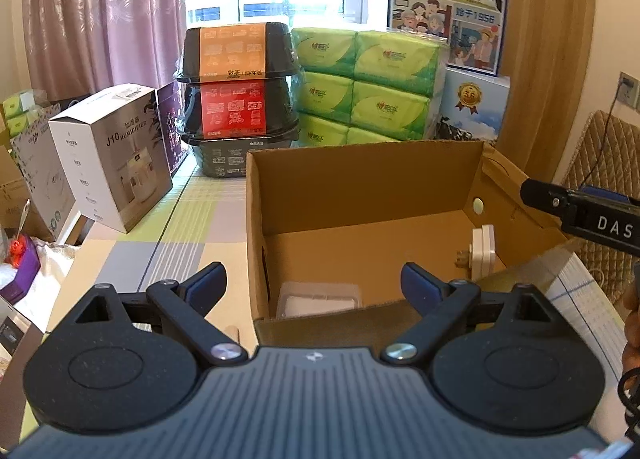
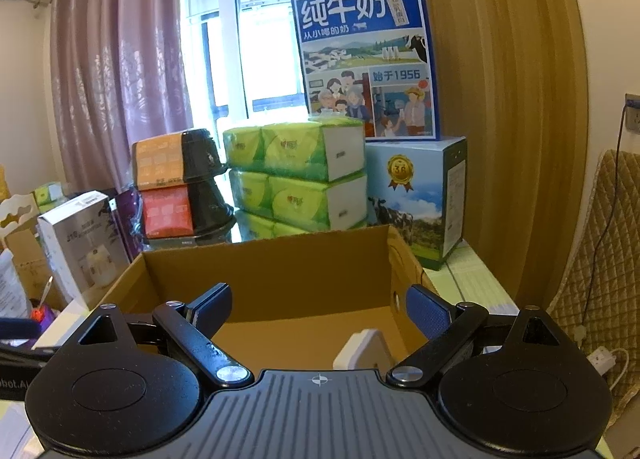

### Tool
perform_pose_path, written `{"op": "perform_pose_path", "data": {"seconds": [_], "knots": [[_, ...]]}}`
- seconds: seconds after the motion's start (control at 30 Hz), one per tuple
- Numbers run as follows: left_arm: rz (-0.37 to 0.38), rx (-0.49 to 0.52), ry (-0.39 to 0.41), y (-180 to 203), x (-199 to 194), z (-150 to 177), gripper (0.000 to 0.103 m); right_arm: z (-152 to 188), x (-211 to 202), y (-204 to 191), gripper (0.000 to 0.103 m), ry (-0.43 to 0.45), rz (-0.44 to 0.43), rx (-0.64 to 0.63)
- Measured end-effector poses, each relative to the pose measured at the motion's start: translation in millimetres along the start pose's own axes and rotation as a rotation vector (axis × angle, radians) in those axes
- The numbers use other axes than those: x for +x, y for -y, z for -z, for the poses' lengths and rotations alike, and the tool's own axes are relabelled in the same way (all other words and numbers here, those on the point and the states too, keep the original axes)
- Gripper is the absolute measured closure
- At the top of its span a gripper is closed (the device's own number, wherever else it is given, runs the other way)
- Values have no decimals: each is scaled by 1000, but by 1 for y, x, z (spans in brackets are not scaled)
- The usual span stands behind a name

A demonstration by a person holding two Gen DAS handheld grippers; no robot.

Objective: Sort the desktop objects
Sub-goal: 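Carry both items over the cardboard box and release them inside, then move both grippers back toward the remaining items on the table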

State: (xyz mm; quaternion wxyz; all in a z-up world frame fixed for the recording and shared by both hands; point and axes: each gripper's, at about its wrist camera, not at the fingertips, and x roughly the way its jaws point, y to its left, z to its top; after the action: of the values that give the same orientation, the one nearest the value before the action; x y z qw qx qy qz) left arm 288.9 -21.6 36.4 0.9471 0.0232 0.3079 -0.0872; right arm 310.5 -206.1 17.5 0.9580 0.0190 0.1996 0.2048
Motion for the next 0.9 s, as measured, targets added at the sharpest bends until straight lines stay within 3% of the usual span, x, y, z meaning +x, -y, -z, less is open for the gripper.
{"op": "perform_pose_path", "data": {"seconds": [0.3, 0.67, 0.9], "knots": [[10, 46, -38, -2, -32, 31, 11, 26, -46, 12, 11, -83, -29, 10], [7, -27, -67, -30, -88, 76, 10, 65, -113, 18, 10, -152, -42, 13], [-7, -23, -110, -50, -112, 114, 9, 93, -139, 3, 10, -204, -101, -50]]}}
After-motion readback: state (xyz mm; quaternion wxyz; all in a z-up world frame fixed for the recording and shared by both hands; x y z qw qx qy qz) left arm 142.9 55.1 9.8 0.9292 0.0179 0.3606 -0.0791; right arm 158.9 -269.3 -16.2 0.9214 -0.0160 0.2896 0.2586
